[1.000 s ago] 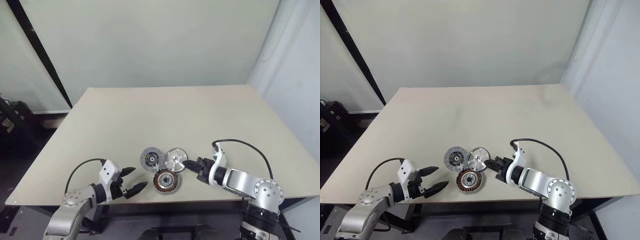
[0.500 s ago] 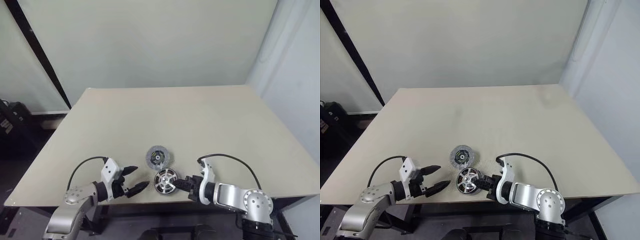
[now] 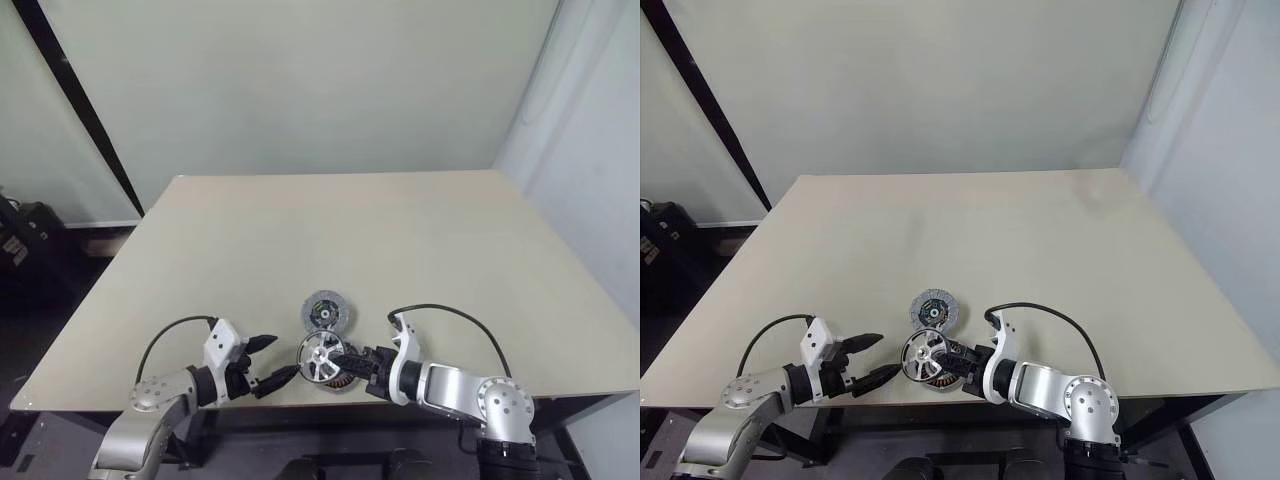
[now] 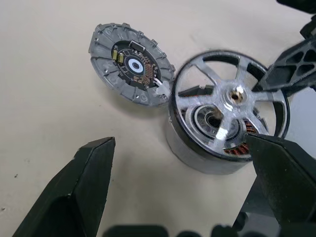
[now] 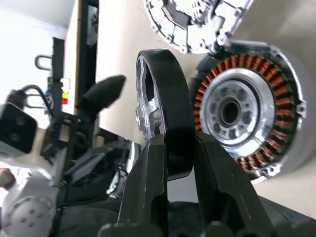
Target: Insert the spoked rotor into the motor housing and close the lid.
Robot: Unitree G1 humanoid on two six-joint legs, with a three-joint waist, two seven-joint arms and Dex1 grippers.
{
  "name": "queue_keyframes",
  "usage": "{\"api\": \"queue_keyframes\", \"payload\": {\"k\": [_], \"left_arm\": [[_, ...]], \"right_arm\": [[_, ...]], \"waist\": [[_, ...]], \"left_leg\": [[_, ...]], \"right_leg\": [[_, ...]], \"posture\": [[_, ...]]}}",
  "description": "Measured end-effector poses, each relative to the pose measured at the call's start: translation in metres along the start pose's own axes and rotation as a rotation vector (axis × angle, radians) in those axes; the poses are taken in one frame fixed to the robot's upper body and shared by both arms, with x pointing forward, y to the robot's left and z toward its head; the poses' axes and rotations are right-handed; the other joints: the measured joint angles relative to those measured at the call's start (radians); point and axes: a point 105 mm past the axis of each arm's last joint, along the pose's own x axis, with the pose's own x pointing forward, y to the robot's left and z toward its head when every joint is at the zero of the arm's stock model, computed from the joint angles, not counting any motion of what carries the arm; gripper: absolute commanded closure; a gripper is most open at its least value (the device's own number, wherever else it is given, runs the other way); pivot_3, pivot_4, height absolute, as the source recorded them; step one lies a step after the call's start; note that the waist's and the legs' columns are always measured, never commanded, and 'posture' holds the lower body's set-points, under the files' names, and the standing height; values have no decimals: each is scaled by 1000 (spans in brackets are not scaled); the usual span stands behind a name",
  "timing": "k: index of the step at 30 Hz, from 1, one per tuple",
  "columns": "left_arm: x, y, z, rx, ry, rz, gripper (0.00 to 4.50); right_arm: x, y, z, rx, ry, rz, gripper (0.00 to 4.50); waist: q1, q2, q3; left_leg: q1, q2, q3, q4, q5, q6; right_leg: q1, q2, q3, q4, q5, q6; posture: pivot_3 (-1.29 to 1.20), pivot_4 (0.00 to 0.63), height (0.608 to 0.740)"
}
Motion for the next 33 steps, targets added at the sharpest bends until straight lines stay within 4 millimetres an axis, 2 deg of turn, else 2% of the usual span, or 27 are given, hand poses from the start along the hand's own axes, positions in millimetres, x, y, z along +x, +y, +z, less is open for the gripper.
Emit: {"api": "queue_keyframes", "payload": {"k": [4,9,16,26,33], "left_arm": [[3,-1,4,10,-16,-9,0],[5,-4,3,8,-12,-21,0],[5,-3,2,5,-10,-21,0],[5,-4,1,4,-8,-27,0],[5,-4,1,4,-8,-27,0]], "right_arm": [[-1,8,10,27,-35,26,4114],[-5,31,28,33,-92,120,4114],[-9,14,18,20,-51,33,4114],[-6,8,10,17,-30,3,4114],[-6,-3,7,18,-21,-38,4114]], "waist": [[0,0,0],[0,0,0],[1,0,0],[1,0,0],[1,0,0]], "left_leg": [[0,0,0,0,0,0],[0,0,0,0,0,0],[0,-1,0,0,0,0],[0,-1,0,0,0,0],[0,0,0,0,0,0]], "right_leg": [[0,0,0,0,0,0],[0,0,0,0,0,0],[0,0,1,0,0,0],[1,0,1,-1,0,0],[1,0,1,0,0,0]], "posture": [[0,0,740],[0,0,740],[0,0,740],[0,0,740],[0,0,740]]}}
